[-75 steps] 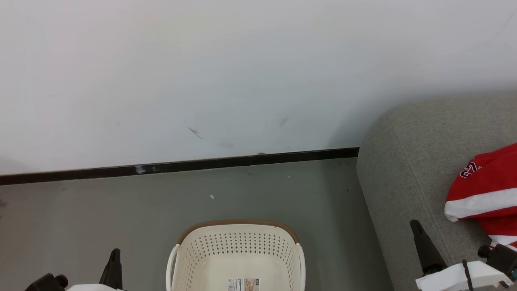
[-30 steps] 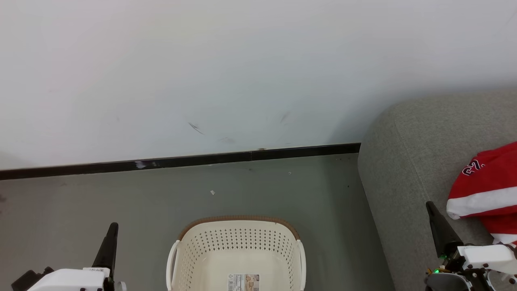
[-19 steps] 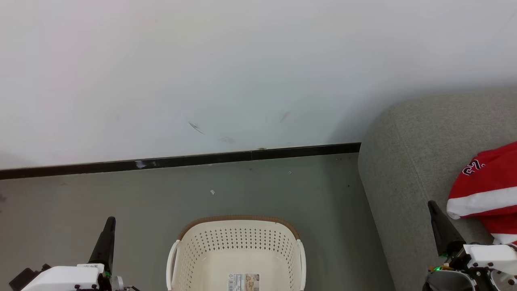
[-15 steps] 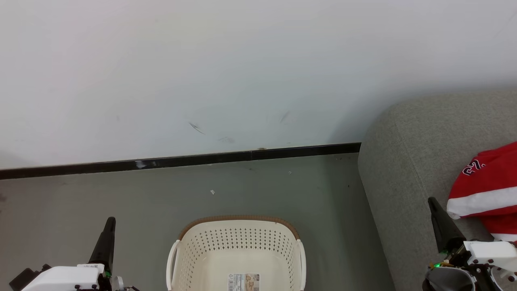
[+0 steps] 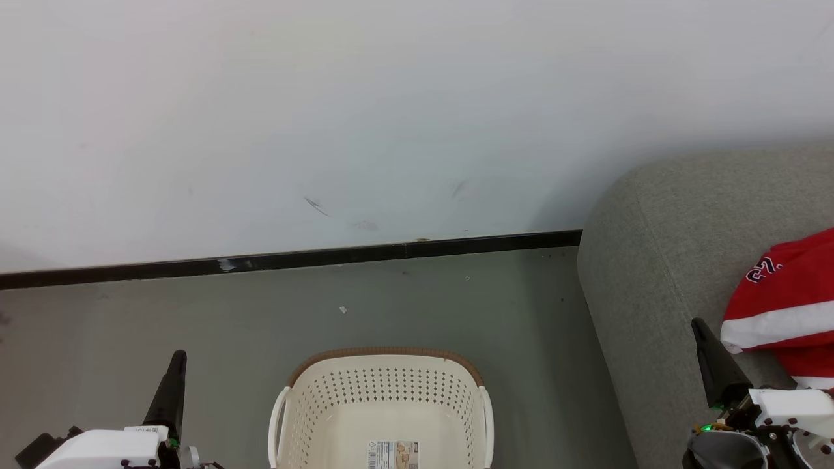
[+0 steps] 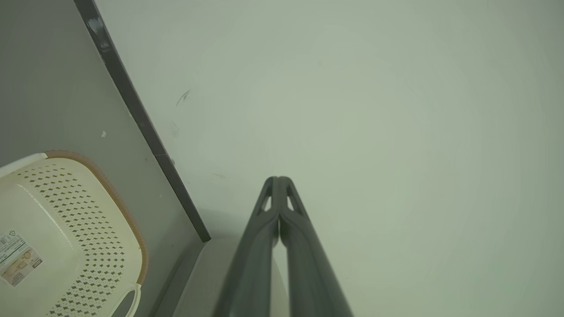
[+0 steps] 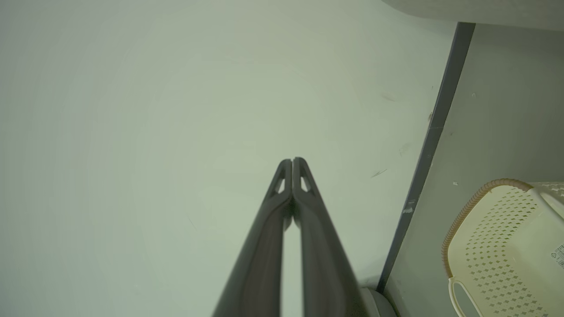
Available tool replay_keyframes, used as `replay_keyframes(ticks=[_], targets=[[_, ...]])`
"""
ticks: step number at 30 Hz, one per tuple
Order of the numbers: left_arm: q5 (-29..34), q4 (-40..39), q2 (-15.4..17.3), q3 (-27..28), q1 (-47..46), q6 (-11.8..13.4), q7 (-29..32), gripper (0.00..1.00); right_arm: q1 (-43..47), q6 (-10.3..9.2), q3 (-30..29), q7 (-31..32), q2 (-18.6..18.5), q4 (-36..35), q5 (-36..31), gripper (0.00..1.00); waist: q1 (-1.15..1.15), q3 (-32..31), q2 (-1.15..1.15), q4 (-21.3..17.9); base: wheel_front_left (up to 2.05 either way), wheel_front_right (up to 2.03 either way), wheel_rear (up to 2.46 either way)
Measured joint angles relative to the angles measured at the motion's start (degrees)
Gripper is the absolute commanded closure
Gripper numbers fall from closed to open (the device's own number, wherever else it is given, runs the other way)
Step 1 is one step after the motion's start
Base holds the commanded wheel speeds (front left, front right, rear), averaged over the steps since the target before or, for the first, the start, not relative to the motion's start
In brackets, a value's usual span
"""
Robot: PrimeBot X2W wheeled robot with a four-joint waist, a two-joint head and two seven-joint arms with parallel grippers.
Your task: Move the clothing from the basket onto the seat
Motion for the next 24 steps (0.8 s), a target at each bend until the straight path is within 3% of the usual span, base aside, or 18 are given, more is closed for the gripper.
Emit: replay_keyframes(ticks=[24], targets=[[0.0,0.4,0.0,0.0,0.0,0.0,0.0,1.0,0.0,0.0,0.0,0.0,-0.1,0.1,0.0,1.0,-0.01,0.0,0.0,0.0,0.0,0.0,0.0]])
